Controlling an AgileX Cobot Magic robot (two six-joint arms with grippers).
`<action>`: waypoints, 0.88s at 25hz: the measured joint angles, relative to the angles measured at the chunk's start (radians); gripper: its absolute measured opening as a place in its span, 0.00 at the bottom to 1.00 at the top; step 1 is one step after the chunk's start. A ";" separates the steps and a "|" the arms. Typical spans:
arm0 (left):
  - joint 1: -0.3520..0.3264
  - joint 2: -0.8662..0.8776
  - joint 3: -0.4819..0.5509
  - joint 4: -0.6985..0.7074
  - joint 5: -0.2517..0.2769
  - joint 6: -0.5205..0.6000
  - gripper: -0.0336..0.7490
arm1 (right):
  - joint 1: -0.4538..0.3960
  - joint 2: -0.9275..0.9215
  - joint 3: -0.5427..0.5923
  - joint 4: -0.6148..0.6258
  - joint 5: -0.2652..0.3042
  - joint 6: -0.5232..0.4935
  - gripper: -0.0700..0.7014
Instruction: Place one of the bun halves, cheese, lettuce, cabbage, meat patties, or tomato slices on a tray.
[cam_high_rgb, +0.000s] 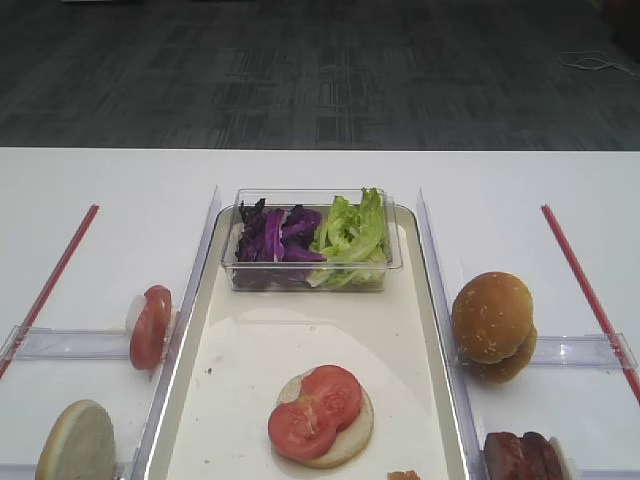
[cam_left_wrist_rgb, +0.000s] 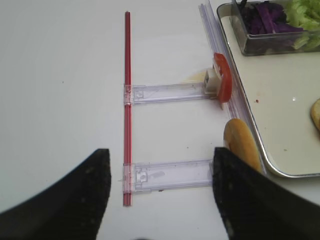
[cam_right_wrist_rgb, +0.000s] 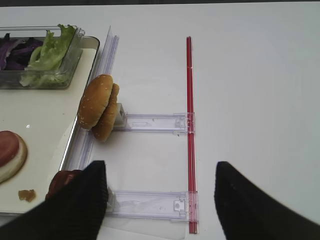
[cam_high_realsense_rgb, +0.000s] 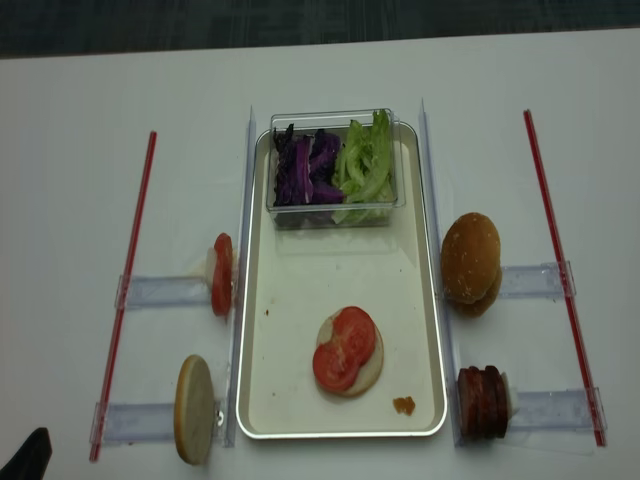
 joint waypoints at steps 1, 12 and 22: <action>0.000 0.000 0.000 0.000 0.000 0.000 0.62 | 0.000 0.000 0.000 0.000 0.000 0.000 0.70; 0.000 0.000 0.000 0.000 0.000 -0.002 0.62 | 0.000 0.000 0.000 0.000 0.000 0.000 0.70; 0.000 0.000 0.000 0.000 0.000 -0.004 0.62 | 0.000 0.000 0.000 0.000 0.000 0.000 0.70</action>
